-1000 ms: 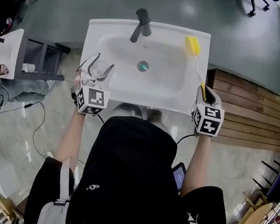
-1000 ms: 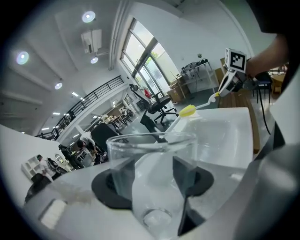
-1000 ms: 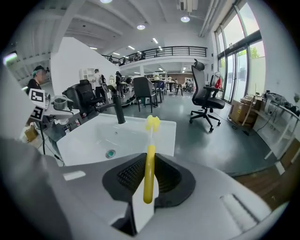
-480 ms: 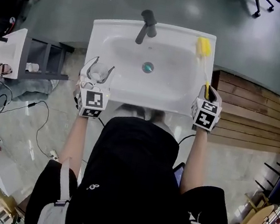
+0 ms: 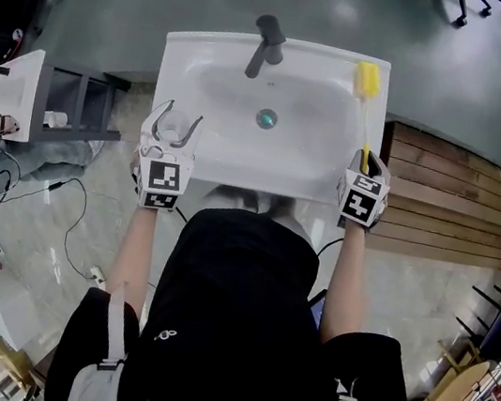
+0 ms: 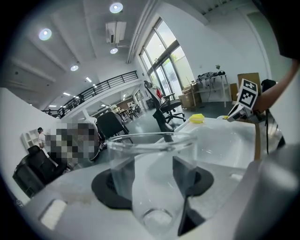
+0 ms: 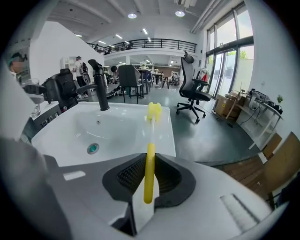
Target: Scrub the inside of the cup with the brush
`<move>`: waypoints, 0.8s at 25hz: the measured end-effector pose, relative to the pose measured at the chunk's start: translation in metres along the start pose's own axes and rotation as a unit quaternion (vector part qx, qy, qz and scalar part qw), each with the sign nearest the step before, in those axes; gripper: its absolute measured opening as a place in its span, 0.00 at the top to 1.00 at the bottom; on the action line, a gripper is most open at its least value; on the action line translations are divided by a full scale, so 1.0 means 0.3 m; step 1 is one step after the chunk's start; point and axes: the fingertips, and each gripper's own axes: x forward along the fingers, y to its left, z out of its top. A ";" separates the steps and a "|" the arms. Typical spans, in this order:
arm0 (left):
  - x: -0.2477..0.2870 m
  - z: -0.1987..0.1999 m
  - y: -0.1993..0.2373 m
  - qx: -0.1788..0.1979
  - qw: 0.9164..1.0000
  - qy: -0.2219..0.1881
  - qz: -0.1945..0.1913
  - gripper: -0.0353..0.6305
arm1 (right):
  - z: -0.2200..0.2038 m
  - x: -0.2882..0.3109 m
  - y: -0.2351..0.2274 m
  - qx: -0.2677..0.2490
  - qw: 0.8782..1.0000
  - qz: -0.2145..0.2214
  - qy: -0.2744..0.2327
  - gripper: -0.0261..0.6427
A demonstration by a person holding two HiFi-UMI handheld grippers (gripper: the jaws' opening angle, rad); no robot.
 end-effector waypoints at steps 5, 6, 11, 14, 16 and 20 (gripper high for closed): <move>0.008 -0.012 0.028 -0.014 1.000 -0.003 0.001 0.53 | -0.028 0.025 0.010 0.002 1.000 -0.011 0.007 0.88; 0.011 -0.015 0.035 -0.018 1.000 -0.004 0.000 0.53 | -0.030 0.032 0.012 0.002 1.000 -0.012 0.007 0.87; 0.042 -0.021 0.053 -0.037 0.999 -0.013 -0.011 0.53 | -0.051 0.045 0.010 0.005 1.000 -0.014 0.024 0.87; 0.060 -0.033 0.083 -0.043 0.999 -0.017 -0.017 0.53 | -0.048 0.052 0.026 0.010 1.000 -0.015 0.024 0.87; 0.076 -0.038 0.101 -0.046 0.999 -0.018 -0.019 0.53 | -0.042 0.055 0.030 0.015 1.000 -0.014 0.024 0.82; 0.118 -0.037 0.127 -0.057 0.998 -0.024 -0.023 0.53 | -0.011 0.047 0.013 0.025 0.999 -0.021 0.016 0.79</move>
